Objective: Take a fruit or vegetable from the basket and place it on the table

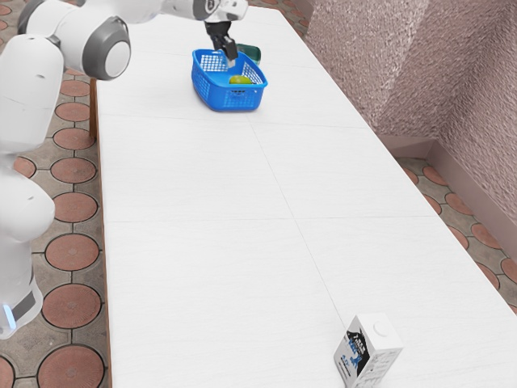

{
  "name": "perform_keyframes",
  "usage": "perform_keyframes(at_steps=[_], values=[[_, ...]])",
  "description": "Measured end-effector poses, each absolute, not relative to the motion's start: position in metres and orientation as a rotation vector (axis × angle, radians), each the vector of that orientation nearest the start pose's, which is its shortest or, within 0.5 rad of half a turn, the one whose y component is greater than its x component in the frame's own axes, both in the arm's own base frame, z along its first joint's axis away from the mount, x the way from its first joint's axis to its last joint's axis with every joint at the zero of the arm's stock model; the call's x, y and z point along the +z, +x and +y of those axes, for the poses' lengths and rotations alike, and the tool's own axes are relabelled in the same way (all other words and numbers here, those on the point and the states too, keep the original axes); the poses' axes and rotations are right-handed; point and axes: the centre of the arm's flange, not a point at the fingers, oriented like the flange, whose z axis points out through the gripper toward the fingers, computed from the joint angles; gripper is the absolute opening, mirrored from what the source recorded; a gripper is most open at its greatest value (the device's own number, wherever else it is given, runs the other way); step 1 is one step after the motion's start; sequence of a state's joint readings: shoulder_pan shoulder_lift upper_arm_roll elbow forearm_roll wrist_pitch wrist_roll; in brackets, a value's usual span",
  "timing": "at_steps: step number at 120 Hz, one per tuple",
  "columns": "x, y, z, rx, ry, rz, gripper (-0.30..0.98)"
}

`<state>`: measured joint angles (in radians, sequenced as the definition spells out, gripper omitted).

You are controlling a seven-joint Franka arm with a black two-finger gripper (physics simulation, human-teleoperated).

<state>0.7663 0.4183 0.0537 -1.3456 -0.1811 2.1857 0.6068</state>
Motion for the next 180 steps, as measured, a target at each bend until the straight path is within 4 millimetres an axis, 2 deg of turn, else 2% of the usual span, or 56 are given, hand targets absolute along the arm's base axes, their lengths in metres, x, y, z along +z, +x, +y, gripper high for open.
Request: perform_keyframes(at_steps=[14, 25, 63, 85, 124, 137, 150, 180], values=[[0.529, 0.512, 0.511, -0.632, -2.896, -0.446, 0.69], [0.526, 0.511, 0.514, -0.641, -2.891, -0.496, 0.69], [0.518, 0.482, 0.545, -0.638, -2.857, -0.684, 0.69], [0.511, 0.476, 0.556, -0.632, -2.846, -0.74, 0.69], [0.487, 0.501, 0.549, -0.679, -2.853, -0.747, 0.69], [0.487, 0.516, 0.549, -0.736, -2.839, -0.735, 0.68], [0.485, 0.514, 0.556, -0.76, -2.823, -0.757, 0.68], [0.471, 0.52, 0.557, -0.781, -2.84, -0.753, 0.68]])
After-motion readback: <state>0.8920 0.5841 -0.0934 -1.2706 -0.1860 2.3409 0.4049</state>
